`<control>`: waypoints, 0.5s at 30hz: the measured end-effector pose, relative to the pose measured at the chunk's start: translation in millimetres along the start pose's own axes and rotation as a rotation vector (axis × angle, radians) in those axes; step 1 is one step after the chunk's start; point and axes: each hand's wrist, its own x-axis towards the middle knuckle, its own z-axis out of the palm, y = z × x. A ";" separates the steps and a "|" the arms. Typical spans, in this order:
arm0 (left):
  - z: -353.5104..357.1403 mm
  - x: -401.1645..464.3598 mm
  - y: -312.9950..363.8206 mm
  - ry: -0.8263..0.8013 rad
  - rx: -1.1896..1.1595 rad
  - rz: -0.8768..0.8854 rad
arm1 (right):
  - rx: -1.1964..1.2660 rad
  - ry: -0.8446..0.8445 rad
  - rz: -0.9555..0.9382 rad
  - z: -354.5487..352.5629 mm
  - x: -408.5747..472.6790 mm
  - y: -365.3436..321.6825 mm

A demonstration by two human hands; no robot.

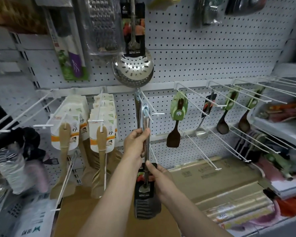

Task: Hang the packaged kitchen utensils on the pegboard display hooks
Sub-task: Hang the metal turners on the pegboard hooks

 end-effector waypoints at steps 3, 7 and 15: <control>-1.8 19.1 3.2 0.008 0.005 0.010 | 0.010 -0.023 0.019 6.8 14.7 -3.8; -6.0 37.6 2.2 -0.021 0.010 0.018 | -0.009 0.006 -0.001 11.8 32.9 -8.9; -2.3 56.5 -6.0 -0.005 0.001 0.032 | 0.000 0.139 -0.059 6.9 70.5 -14.1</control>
